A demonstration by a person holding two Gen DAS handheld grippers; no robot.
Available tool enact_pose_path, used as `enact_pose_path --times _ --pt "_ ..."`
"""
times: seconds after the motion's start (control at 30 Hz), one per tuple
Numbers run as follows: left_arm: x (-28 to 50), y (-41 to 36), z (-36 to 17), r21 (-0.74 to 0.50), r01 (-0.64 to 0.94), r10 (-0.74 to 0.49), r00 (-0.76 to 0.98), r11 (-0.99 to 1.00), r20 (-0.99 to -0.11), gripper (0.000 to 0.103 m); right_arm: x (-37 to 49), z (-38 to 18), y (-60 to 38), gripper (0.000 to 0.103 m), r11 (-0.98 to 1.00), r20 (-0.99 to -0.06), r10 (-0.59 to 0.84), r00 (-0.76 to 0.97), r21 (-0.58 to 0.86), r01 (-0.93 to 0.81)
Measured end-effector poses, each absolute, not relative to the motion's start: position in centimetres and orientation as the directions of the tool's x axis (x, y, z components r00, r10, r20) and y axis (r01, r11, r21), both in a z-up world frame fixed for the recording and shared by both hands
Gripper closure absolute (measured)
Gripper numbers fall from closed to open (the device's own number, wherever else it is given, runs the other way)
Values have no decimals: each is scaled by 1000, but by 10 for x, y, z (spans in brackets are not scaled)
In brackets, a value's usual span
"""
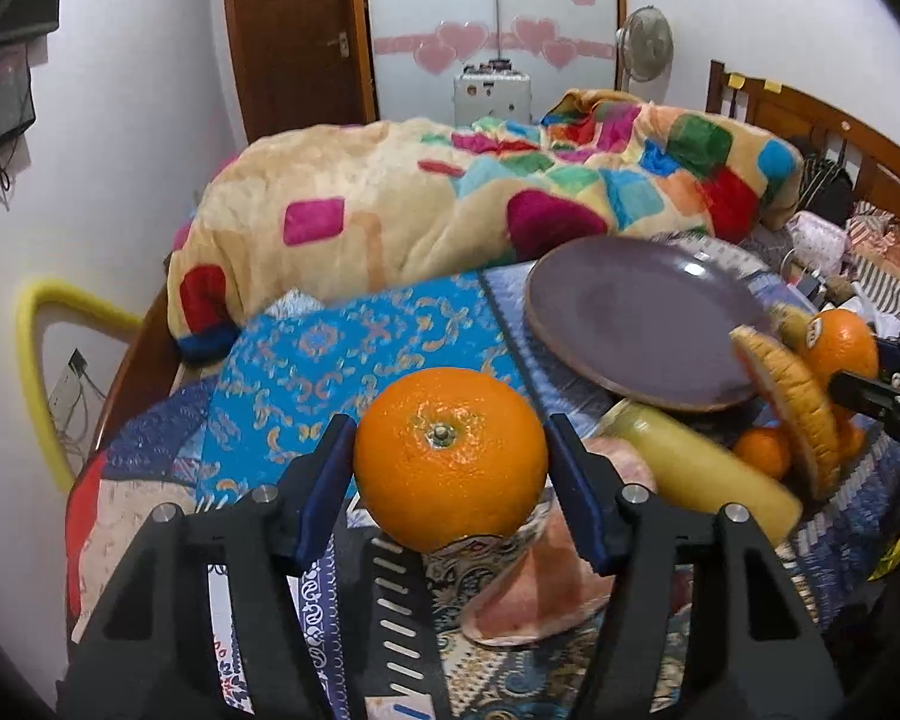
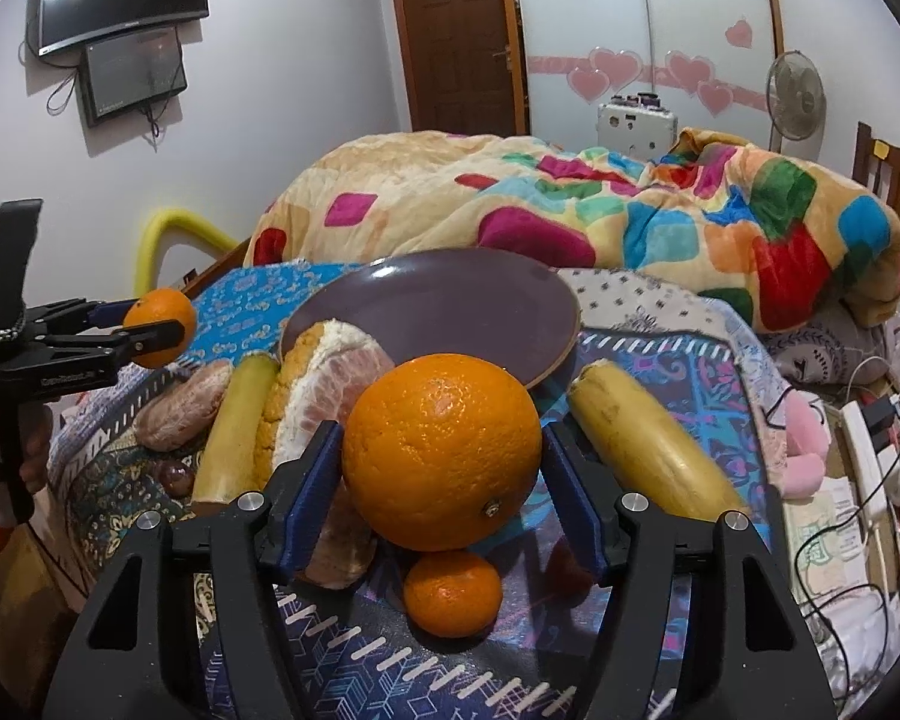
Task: Organize fruits
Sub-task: 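Grasp a large orange with the left tool while the right tool grasps another large orange, then carry both oranges onto the brown plate and open both tools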
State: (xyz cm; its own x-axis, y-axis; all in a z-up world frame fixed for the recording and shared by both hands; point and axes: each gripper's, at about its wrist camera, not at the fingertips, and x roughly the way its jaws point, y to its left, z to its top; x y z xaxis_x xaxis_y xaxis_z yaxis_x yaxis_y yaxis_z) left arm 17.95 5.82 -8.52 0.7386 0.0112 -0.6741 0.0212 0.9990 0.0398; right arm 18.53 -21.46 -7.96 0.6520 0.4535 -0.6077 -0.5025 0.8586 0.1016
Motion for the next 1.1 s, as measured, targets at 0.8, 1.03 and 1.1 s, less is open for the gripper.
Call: enact_pose_path --times 0.8,1.03,1.1 --pt "226 10 -27 39 64 -30 813 997 -581 40 222 -21 -217 40 883 -466 435 770 54 -466" --pt "257 2 -32 47 53 -14 799 997 -601 40 255 -34 -199 40 884 -517 417 747 40 -466" --pt "267 2 -35 34 55 -22 786 998 -618 40 263 -39 -194 40 885 -535 407 741 29 -465"
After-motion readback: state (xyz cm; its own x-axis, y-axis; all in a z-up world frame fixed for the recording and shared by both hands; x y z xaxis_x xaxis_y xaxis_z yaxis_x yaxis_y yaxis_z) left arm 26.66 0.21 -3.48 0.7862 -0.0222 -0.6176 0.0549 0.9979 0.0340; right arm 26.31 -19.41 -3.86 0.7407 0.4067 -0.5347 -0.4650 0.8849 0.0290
